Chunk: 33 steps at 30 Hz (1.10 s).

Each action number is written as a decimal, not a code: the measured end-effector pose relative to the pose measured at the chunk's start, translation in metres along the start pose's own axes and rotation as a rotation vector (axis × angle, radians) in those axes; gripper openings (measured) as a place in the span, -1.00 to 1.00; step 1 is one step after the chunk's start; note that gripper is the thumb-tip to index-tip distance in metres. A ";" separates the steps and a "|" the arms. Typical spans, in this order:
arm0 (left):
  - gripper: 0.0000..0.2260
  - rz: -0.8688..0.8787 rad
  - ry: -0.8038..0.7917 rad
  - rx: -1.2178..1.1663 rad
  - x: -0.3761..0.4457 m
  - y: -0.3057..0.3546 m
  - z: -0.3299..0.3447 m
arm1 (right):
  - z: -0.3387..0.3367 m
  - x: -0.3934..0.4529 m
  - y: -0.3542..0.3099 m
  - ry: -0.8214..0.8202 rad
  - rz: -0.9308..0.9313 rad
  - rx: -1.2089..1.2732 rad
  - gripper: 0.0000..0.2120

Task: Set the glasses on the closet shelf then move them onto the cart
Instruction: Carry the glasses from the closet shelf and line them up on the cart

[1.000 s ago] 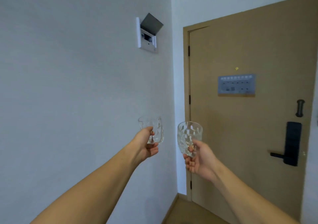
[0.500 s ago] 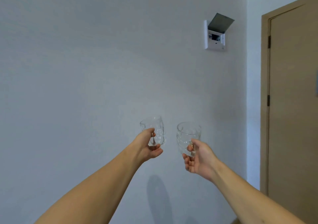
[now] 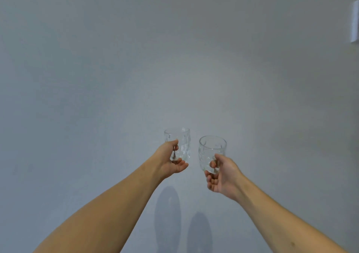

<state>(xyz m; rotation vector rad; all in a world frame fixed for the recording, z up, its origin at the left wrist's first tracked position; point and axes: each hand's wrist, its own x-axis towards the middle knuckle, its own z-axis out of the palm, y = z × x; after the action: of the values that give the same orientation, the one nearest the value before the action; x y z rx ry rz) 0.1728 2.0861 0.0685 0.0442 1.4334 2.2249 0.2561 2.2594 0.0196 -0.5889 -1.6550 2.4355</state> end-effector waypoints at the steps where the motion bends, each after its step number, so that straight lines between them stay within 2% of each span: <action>1: -0.81 0.005 0.023 -0.007 -0.006 0.008 -0.019 | 0.019 0.000 0.008 -0.026 0.004 -0.010 -0.60; 17: -0.78 0.182 0.425 -0.169 -0.169 0.106 -0.361 | 0.360 -0.048 0.160 -0.502 0.217 -0.117 -0.62; 26: -0.75 0.274 0.652 -0.238 -0.270 0.125 -0.497 | 0.511 -0.091 0.240 -0.751 0.335 -0.217 -0.62; 33: -0.76 0.362 0.887 -0.287 -0.331 0.127 -0.589 | 0.617 -0.114 0.301 -0.948 0.456 -0.309 -0.61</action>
<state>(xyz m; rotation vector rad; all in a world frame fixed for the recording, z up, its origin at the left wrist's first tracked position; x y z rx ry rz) 0.2482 1.4072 -0.0096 -0.9553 1.5632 2.9091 0.1488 1.5733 -0.0324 0.2930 -2.4775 3.0615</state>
